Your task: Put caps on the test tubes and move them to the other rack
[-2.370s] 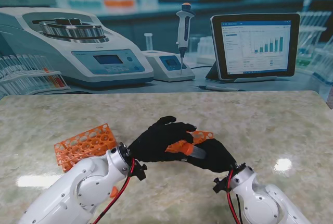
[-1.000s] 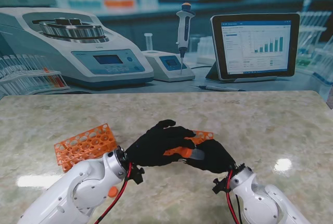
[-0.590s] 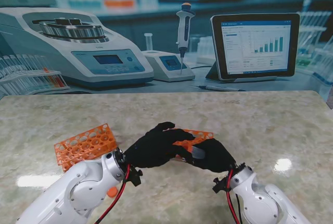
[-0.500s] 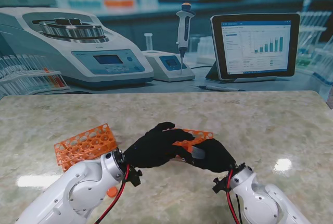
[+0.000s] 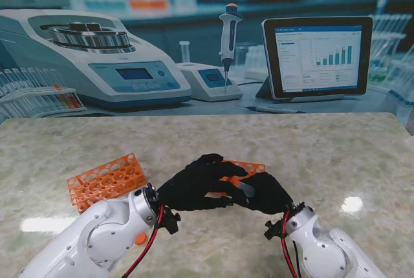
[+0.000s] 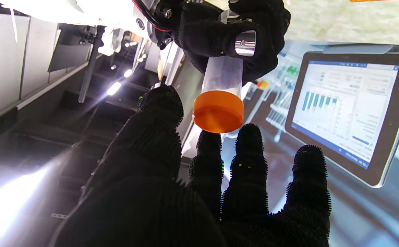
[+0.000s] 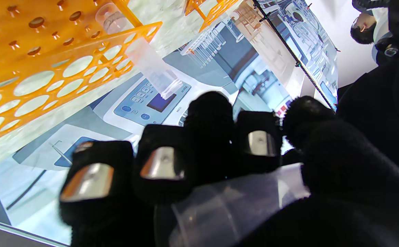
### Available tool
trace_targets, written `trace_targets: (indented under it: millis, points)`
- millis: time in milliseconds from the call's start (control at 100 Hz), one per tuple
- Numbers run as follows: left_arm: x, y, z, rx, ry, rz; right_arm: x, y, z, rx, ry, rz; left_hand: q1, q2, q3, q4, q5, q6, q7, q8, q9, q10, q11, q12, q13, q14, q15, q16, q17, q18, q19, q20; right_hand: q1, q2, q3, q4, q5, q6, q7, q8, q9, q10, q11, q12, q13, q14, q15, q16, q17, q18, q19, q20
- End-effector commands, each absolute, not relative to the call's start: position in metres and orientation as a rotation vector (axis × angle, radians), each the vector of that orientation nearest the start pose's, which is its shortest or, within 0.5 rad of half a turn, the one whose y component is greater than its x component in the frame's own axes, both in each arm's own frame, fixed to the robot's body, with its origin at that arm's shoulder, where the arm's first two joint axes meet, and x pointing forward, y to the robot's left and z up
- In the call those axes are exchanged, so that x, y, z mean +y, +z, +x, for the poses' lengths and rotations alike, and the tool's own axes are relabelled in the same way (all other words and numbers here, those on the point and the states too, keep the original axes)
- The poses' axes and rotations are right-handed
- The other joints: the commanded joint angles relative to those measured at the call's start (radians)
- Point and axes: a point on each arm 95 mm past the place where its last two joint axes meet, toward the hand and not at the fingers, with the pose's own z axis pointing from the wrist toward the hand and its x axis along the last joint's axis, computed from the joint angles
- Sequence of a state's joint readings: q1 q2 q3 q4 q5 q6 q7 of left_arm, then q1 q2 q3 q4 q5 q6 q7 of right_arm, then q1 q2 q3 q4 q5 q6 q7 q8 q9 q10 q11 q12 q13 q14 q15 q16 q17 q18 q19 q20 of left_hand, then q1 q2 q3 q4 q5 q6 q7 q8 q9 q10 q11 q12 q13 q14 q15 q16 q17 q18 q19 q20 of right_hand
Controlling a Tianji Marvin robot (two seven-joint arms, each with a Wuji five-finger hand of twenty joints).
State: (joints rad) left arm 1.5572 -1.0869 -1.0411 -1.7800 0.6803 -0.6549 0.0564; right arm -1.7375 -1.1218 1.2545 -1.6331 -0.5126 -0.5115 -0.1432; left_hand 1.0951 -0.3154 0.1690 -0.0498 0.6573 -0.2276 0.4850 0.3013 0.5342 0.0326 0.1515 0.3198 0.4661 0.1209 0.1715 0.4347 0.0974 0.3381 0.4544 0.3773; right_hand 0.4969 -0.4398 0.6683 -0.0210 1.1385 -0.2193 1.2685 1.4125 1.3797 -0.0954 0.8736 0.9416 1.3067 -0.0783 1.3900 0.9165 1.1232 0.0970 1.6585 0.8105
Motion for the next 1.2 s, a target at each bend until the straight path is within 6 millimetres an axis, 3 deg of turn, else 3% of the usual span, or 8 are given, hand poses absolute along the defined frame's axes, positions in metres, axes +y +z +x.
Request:
trace_targets:
  millis: [0,370,550,710,780,900,1020,1190]
  points:
    - [-0.12,-0.256,0.33,1.692,-2.501,-0.762,0.025,-0.332,0.335,-1.394,-2.56,-1.57,0.011,0.024,-0.023,0.036,-0.011,0.015,-0.034,-0.014,0.0,-0.002,-0.015,-0.006,-0.003,0.015,-0.004,0.002,0.001,0.016,-0.011,0.009,0.022,0.077,0.019,-0.009,0.052,-0.018,0.007,0.018,0.015,0.002,0.001,0.003,0.014,-0.057,0.111,0.031,0.015,0.008,0.028,0.004]
    - [-0.124,-0.264,0.344,1.719,-2.466,-0.844,0.025,-0.331,0.333,-1.387,-2.571,-1.55,0.012,0.013,-0.023,0.038,-0.005,0.016,-0.037,-0.012,0.02,-0.003,0.0,0.018,0.045,0.002,0.047,0.058,0.039,-0.009,0.069,0.062,0.021,0.076,0.02,-0.009,0.053,-0.018,0.006,0.019,0.016,0.007,0.001,0.003,0.014,-0.057,0.111,0.031,0.015,0.008,0.028,0.004]
    - [-0.128,-0.267,0.347,1.74,-2.457,-0.852,0.026,-0.33,0.33,-1.385,-2.575,-1.534,0.031,0.01,-0.006,0.038,0.008,0.011,-0.023,-0.006,0.037,-0.004,0.011,0.036,0.079,-0.028,0.103,0.144,0.068,-0.032,0.171,0.126,0.02,0.075,0.021,-0.009,0.054,-0.018,0.005,0.019,0.016,0.005,0.001,0.002,0.014,-0.057,0.111,0.031,0.015,0.008,0.028,0.004]
    - [-0.13,-0.269,0.347,1.743,-2.451,-0.844,0.026,-0.329,0.328,-1.38,-2.579,-1.523,0.084,0.036,0.048,0.043,0.028,0.026,0.005,0.005,0.063,-0.016,0.04,0.075,0.119,-0.076,0.222,0.297,0.107,-0.062,0.345,0.227,0.019,0.076,0.022,-0.009,0.054,-0.018,0.005,0.02,0.017,0.005,0.001,0.002,0.014,-0.056,0.111,0.031,0.015,0.009,0.028,0.004]
    - [-0.13,-0.269,0.347,1.741,-2.448,-0.843,0.027,-0.329,0.327,-1.378,-2.58,-1.518,0.108,0.052,0.05,0.044,0.041,0.016,0.041,0.024,0.078,-0.036,0.052,0.092,0.146,-0.077,0.258,0.51,0.119,-0.073,0.424,0.275,0.019,0.076,0.023,-0.009,0.054,-0.018,0.005,0.02,0.017,0.007,0.001,0.002,0.014,-0.054,0.111,0.031,0.015,0.01,0.028,0.005]
    - [-0.132,-0.269,0.348,1.74,-2.449,-0.848,0.028,-0.329,0.325,-1.374,-2.582,-1.508,0.188,0.055,0.026,0.052,0.058,0.017,0.096,0.076,0.111,-0.072,0.082,0.117,0.212,-0.087,0.296,0.662,0.158,-0.095,0.543,0.341,0.017,0.075,0.024,-0.01,0.053,-0.019,0.005,0.021,0.017,0.009,0.002,0.002,0.014,-0.053,0.111,0.031,0.014,0.013,0.028,0.005]
    - [-0.133,-0.269,0.348,1.742,-2.456,-0.859,0.03,-0.328,0.323,-1.363,-2.581,-1.496,0.196,0.063,0.102,0.034,0.049,0.038,0.163,0.161,0.176,-0.082,0.104,0.352,0.273,-0.106,0.369,0.679,0.218,-0.114,0.636,0.37,0.013,0.077,0.026,-0.011,0.052,-0.023,0.005,0.022,0.017,0.007,0.002,0.001,0.014,-0.054,0.111,0.031,0.014,0.013,0.028,0.006]
    - [-0.135,-0.27,0.348,1.75,-2.465,-0.884,0.034,-0.327,0.318,-1.351,-2.581,-1.469,0.195,0.088,0.184,0.015,0.033,0.082,0.234,0.243,0.264,-0.069,0.137,0.563,0.289,-0.114,0.468,0.687,0.291,-0.144,0.694,0.366,0.008,0.082,0.025,-0.013,0.048,-0.03,0.005,0.023,0.015,0.005,0.0,-0.001,0.014,-0.054,0.111,0.03,0.014,0.014,0.028,0.006]
